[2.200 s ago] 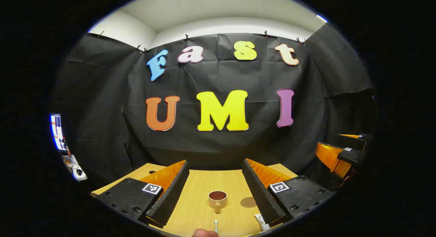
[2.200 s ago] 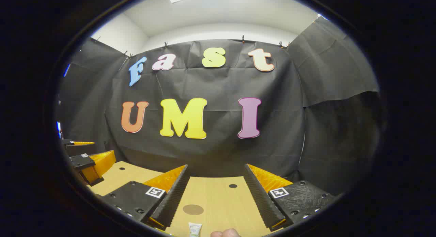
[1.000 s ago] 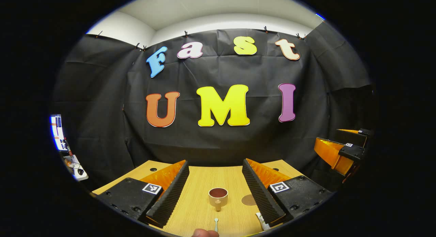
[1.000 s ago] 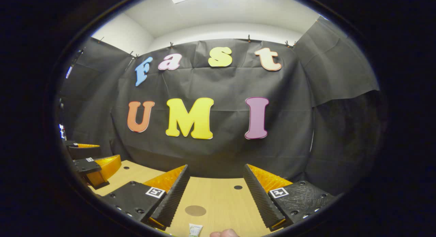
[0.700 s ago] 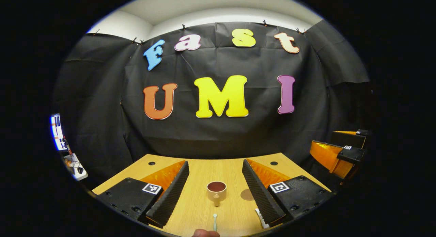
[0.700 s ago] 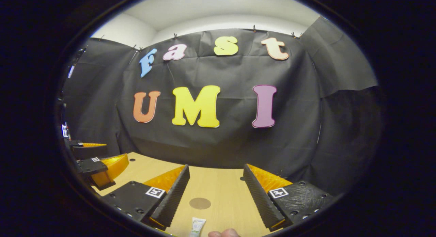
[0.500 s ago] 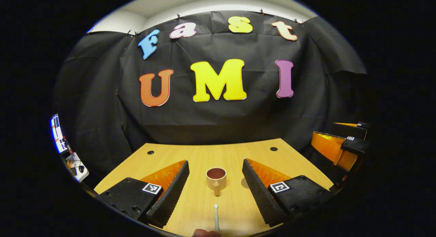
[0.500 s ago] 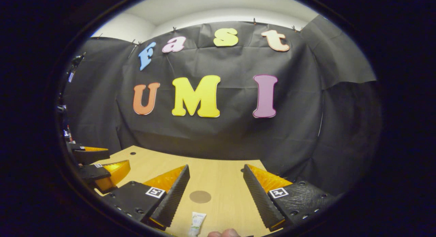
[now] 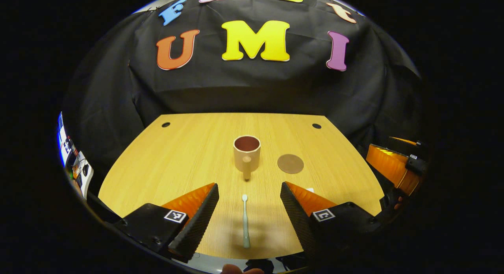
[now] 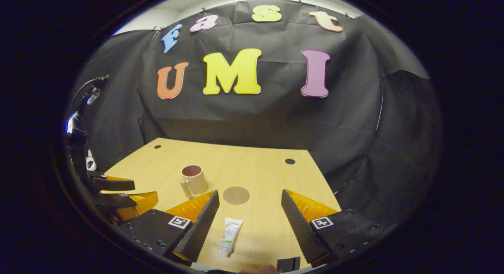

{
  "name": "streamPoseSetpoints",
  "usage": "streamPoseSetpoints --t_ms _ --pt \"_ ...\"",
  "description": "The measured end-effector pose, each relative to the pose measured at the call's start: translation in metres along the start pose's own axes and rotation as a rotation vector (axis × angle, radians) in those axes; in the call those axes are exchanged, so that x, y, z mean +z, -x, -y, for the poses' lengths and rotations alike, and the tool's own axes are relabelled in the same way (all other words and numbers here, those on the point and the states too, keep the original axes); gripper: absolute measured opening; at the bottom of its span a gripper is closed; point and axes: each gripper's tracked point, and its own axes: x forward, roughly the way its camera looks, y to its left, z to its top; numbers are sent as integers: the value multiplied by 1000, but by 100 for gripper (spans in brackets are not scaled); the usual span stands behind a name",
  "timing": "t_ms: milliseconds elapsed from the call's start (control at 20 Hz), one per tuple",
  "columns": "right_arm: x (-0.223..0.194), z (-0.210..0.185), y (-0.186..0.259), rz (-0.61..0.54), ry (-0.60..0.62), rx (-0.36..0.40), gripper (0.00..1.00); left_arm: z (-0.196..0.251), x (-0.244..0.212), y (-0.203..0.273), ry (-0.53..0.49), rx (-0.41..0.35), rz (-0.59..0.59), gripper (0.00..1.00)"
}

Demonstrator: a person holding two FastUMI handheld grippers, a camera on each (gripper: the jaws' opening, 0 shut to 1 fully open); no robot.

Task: Put the toothbrush and toothpaste on the desktop into the cup, then pick up the cup and place it on the coaster on the desktop.

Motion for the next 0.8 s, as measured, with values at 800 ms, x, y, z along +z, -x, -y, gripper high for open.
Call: streamPoseSetpoints --t_ms 800 --pt "-74 -6 -8 -178 24 -28 95 -14 -92 -79 27 -6 -250 95"
